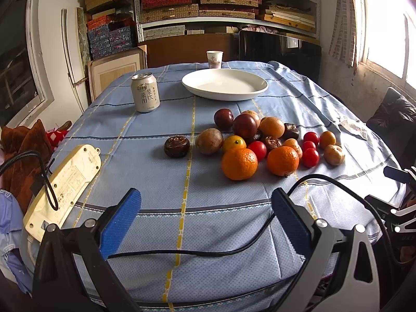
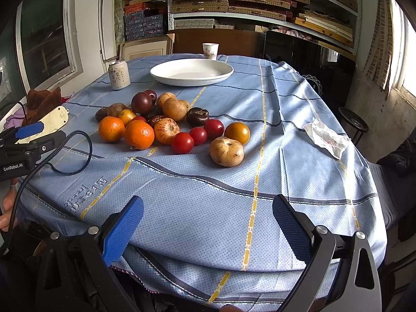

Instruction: Organize fruits

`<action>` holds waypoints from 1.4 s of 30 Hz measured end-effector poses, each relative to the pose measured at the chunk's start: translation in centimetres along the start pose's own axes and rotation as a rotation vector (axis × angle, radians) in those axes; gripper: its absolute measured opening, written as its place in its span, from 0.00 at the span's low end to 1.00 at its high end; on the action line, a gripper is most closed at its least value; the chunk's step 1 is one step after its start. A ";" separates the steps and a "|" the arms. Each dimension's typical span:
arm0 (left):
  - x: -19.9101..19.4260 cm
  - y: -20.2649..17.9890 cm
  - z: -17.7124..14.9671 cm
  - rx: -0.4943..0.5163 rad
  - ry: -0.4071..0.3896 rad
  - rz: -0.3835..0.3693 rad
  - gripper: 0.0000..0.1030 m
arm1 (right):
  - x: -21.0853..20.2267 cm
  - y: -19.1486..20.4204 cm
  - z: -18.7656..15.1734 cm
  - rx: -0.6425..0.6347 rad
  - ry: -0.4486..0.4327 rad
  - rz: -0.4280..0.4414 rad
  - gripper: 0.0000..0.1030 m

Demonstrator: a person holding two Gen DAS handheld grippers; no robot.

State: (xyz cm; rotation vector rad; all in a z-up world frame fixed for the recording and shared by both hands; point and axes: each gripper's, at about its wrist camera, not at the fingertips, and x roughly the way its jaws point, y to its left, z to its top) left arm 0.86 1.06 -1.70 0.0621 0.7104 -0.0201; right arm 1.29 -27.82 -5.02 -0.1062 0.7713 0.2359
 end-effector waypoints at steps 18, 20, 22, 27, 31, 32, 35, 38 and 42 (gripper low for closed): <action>0.5 0.1 -0.3 -0.005 0.013 -0.002 0.96 | 0.3 0.2 -0.1 -0.001 0.015 -0.003 0.97; 0.6 0.2 -0.3 -0.006 0.015 -0.003 0.96 | 0.3 0.2 0.0 -0.002 0.016 -0.003 0.97; 0.7 0.1 -0.4 -0.006 0.017 -0.004 0.96 | 0.3 0.2 0.0 -0.002 0.018 0.000 0.97; 1.0 0.2 -0.6 -0.011 0.028 -0.011 0.96 | 0.5 0.2 0.1 -0.001 0.024 -0.002 0.97; 1.1 0.6 -0.5 -0.023 0.034 -0.033 0.96 | -0.1 -0.2 0.2 0.023 -0.039 0.013 0.97; 1.1 0.7 -0.4 -0.025 0.032 -0.038 0.96 | -0.7 -0.4 0.2 0.042 -0.103 0.035 0.97; 1.2 1.4 -0.3 -0.034 0.023 -0.043 0.96 | -1.1 -0.5 0.3 0.031 -0.167 0.061 0.97; 1.6 1.8 -0.1 -0.028 0.014 -0.035 0.96 | -0.3 -0.3 0.9 -0.006 -0.129 0.036 0.97; 2.1 2.2 0.3 -0.019 -0.003 -0.044 0.96 | 1.6 -1.7 2.3 0.022 -0.078 0.032 0.96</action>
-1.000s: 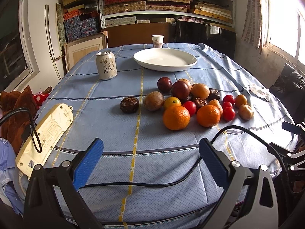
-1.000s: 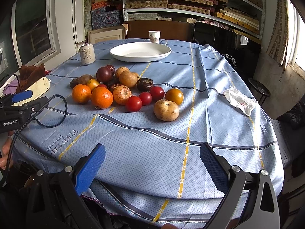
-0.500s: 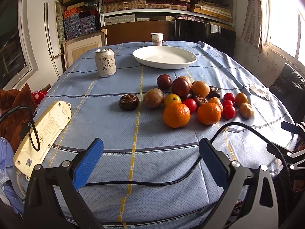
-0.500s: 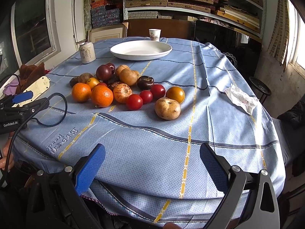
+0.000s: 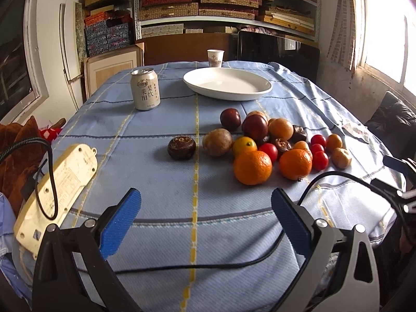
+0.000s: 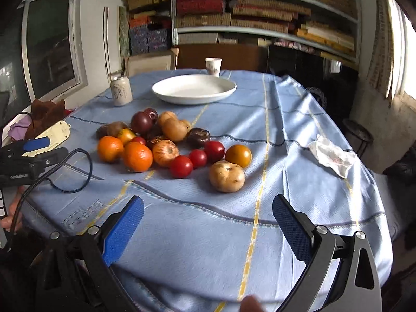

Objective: Organize fruits
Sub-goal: 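Grasp the pale onion with the right tool while the left tool approaches the orange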

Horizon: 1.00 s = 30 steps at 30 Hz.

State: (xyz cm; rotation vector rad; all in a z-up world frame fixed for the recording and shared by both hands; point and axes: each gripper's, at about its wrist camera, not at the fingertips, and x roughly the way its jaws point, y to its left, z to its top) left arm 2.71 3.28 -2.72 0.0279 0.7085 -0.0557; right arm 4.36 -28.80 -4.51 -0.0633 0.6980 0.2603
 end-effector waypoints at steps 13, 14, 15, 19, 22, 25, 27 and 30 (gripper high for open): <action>2.7 1.1 1.6 0.017 0.018 -0.070 0.96 | 6.3 -1.9 1.7 0.033 0.165 0.029 0.63; 3.0 1.0 1.8 0.021 0.025 -0.073 0.96 | 6.6 -1.8 1.7 0.029 0.173 0.033 0.58; 3.2 1.0 1.8 0.024 0.030 -0.076 0.96 | 6.8 -1.8 1.7 0.026 0.180 0.036 0.53; 4.3 0.6 2.3 0.037 0.052 -0.103 0.96 | 7.5 -1.9 1.5 0.028 0.189 0.045 0.51; 5.1 0.5 2.7 0.031 0.065 -0.128 0.96 | 7.5 -1.9 1.4 0.033 0.184 0.046 0.51; 5.6 0.5 2.9 0.024 0.075 -0.149 0.96 | 7.6 -1.8 1.1 0.028 0.173 0.035 0.50; 5.9 0.6 3.0 0.014 0.084 -0.158 0.96 | 7.7 -1.7 0.9 0.024 0.172 0.029 0.48; 6.1 0.7 2.7 0.005 0.091 -0.152 0.96 | 7.6 -1.3 0.7 0.003 0.140 0.016 0.43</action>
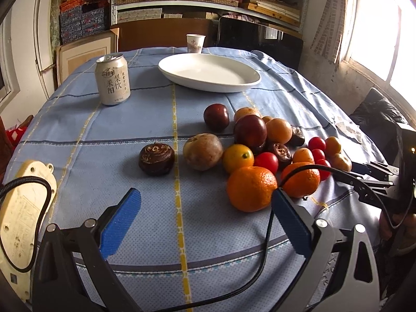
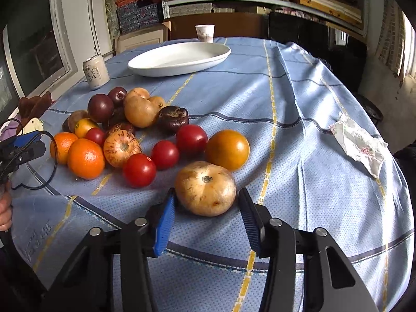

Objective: Organize fruits
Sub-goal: 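Grasp the pale onion with the right tool while the left tool approaches the orange, then carry the orange and onion to the white plate and release both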

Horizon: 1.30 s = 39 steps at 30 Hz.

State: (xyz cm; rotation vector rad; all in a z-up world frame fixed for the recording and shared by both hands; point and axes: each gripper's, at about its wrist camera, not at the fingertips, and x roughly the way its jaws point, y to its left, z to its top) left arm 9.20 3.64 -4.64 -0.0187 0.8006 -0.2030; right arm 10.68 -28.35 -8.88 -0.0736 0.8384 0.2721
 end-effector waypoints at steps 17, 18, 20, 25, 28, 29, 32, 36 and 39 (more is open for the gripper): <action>1.6 -1.5 1.1 -0.033 0.047 -0.068 0.88 | -2.4 -1.8 -3.2 0.102 -0.149 0.105 0.41; 1.8 -1.5 1.2 -0.038 0.056 -0.078 0.79 | -2.6 -1.9 -3.3 0.107 -0.158 0.112 0.41; 2.2 -1.5 1.1 -0.051 0.073 -0.100 0.73 | -2.6 -1.9 -3.5 0.105 -0.165 0.113 0.42; 2.7 -1.9 1.1 -0.050 0.085 -0.119 0.69 | -2.6 -1.7 -3.5 0.096 -0.164 0.120 0.42; 3.0 -2.2 1.0 -0.040 0.093 -0.110 0.68 | -2.6 -1.7 -3.4 0.092 -0.165 0.120 0.42; 3.1 -2.2 1.0 -0.042 0.096 -0.110 0.68 | -2.6 -1.6 -3.4 0.091 -0.165 0.120 0.42; 3.3 -2.1 1.1 -0.055 0.104 -0.131 0.62 | -2.6 -1.7 -3.5 0.089 -0.161 0.119 0.42; 3.6 -2.5 1.1 -0.038 0.111 -0.141 0.52 | -2.6 -1.6 -3.5 0.088 -0.161 0.112 0.42; 3.6 -2.8 1.0 -0.032 0.116 -0.157 0.46 | -2.6 -1.6 -3.5 0.089 -0.157 0.110 0.42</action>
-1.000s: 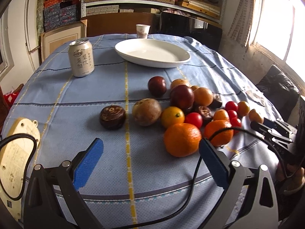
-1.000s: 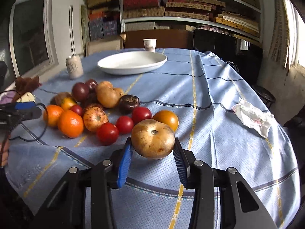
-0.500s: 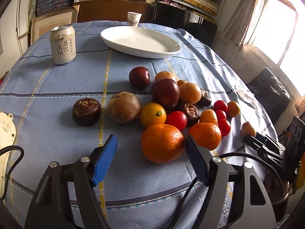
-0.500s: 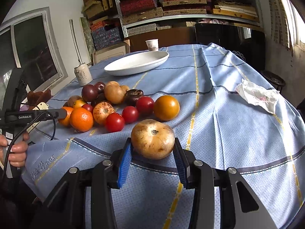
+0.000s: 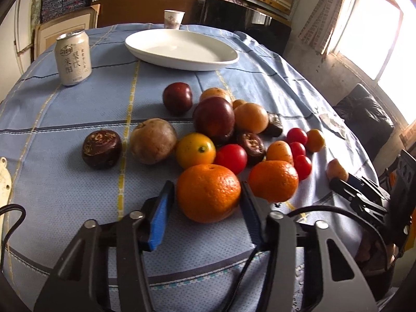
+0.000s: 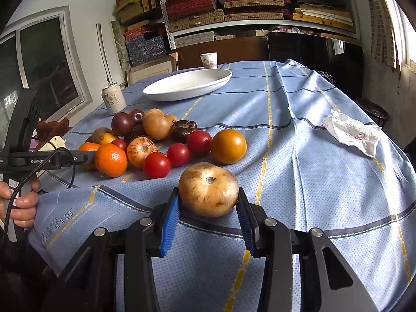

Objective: Organize fruits
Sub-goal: 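Carry the orange and onion to the white plate and release both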

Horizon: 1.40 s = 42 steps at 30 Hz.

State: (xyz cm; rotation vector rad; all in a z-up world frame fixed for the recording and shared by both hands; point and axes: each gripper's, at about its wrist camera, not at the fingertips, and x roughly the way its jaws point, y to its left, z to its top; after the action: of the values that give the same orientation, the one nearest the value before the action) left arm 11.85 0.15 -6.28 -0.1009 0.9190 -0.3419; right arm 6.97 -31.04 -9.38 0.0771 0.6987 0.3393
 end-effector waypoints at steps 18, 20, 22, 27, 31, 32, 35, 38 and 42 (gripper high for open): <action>-1.6 3.3 13.9 0.044 -0.054 -0.033 0.46 | 4.5 3.3 15.5 -0.097 0.001 0.208 0.42; 0.5 4.3 17.4 0.023 -0.034 -0.019 0.46 | 7.9 3.2 18.1 -0.058 0.043 0.211 0.42; 3.1 5.3 20.1 -0.002 0.000 -0.010 0.46 | 11.1 3.2 19.9 -0.030 0.086 0.204 0.42; 9.0 7.2 23.4 -0.036 0.083 0.051 0.46 | 18.1 3.3 22.3 -0.028 0.178 0.136 0.42; 11.3 8.0 23.7 -0.047 0.112 0.056 0.46 | 21.2 3.5 22.5 -0.031 0.244 0.134 0.42; 11.6 7.9 23.6 -0.039 0.116 0.067 0.46 | 21.5 3.7 22.6 -0.040 0.248 0.127 0.42; 11.7 7.4 23.5 -0.010 0.113 0.121 0.62 | 21.7 4.1 22.9 -0.057 0.264 0.106 0.45; 9.1 6.7 23.1 0.017 0.029 0.186 0.87 | 19.4 4.4 23.1 -0.079 0.218 0.094 0.70; 4.3 5.0 21.5 0.071 -0.062 0.204 0.95 | 14.0 5.0 22.4 -0.114 0.128 0.072 0.83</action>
State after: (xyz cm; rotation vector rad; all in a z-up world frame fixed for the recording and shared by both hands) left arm 32.54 2.20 2.34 0.0473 0.8471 -0.1811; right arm 29.93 -20.70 0.03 -0.0284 0.8031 0.4552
